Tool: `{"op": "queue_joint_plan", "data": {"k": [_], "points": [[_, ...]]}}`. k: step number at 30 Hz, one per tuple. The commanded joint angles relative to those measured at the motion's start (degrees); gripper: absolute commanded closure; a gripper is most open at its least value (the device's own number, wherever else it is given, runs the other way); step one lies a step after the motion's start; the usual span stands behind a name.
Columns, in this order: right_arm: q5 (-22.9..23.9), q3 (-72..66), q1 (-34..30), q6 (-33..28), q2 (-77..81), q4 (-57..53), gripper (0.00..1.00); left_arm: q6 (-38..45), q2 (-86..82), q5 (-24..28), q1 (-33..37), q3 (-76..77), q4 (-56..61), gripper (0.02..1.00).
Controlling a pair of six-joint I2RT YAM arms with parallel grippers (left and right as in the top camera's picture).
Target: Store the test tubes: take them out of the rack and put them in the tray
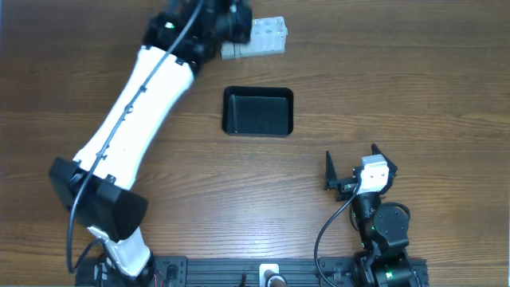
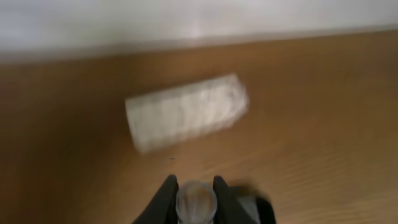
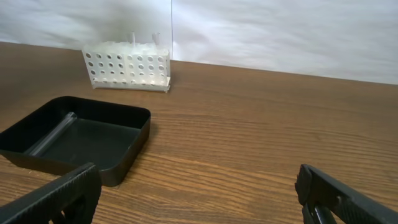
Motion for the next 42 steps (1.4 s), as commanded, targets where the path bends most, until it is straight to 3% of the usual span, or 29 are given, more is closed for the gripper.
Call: {"op": "queue_joint_plan", "data": {"k": [1,10,27,34,38,42], "points": [[-0.3,-0.5,0.3,-0.2,-0.4,0.2,0.009,-14.0,4.8,-5.2,-2.8,-1.7,-4.4,0.93],[-0.3,-0.5,0.3,-0.2,-0.4,0.2,0.009,-20.6,11.2,-5.0,-4.5,-4.4,-7.8,0.928],[-0.3,-0.5,0.3,-0.2,-0.4,0.2,0.009,-21.0,16.1,-4.8,-4.2,-9.4,-5.6,0.908],[-0.3,-0.5,0.3,-0.2,-0.4,0.2,0.009,-21.0,16.8,-4.6,-4.1,-9.4,-4.7,0.761],[-0.3,-0.5,0.3,-0.2,-0.4,0.2,0.009,-19.1,13.3,-4.8,-4.2,-9.4,-4.7,0.597],[-0.3,-0.5,0.3,-0.2,-0.4,0.1,0.009,-14.4,2.5,-9.9,-5.2,-9.4,-2.3,0.503]]}}
